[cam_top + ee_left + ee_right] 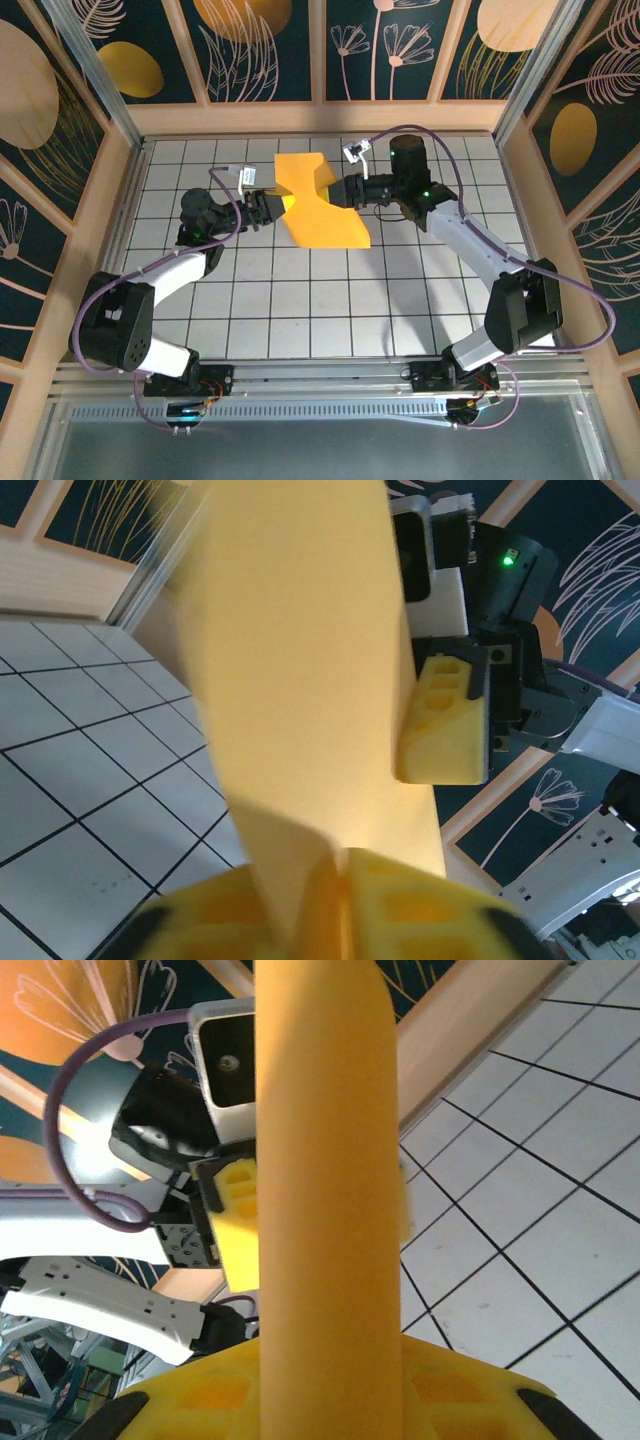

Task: Fold a paper plane with a square sheet of paper (fold left side to right side)
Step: Place a square sheet of paper at the center of the table.

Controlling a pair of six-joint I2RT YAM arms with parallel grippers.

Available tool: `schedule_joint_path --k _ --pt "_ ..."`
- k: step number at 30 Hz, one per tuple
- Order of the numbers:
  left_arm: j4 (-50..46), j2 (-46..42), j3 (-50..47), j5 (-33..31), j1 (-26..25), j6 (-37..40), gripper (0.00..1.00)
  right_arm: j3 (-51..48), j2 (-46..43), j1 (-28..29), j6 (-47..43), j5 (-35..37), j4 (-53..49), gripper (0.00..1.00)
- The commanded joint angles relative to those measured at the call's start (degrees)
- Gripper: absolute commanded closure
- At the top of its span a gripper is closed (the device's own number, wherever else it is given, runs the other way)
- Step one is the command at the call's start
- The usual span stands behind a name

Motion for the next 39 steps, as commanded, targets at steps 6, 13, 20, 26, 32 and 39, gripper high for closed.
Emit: schedule_joint_path --k 6,13,20,26,32,39 --pt "-14.0 0.7 1.9 -4.2 -0.1 6.5 1.00 0.0 1.1 -2.2 -4.0 7.4 -4.8 0.56" --pt "-9.5 3.7 -0.6 -2.0 -0.2 1.1 0.93 -2.0 1.9 -3.2 -2.8 6.9 -3.7 0.60" --pt "-9.8 3.9 0.4 -1.0 -0.7 1.4 0.79 -2.0 2.9 -3.2 -1.9 6.6 -2.9 0.66" --pt "-13.0 3.7 0.6 -2.0 -0.7 3.5 0.82 -2.1 3.2 -3.4 -2.4 8.7 -3.9 0.67" --pt "-16.7 4.2 0.6 -2.9 -0.8 5.6 0.77 -1.8 4.1 -4.1 -3.1 12.3 -6.4 0.70" --pt "-17.9 4.2 0.2 -3.1 -0.8 6.5 0.76 -2.3 4.7 -4.9 -3.0 13.5 -6.6 0.72"
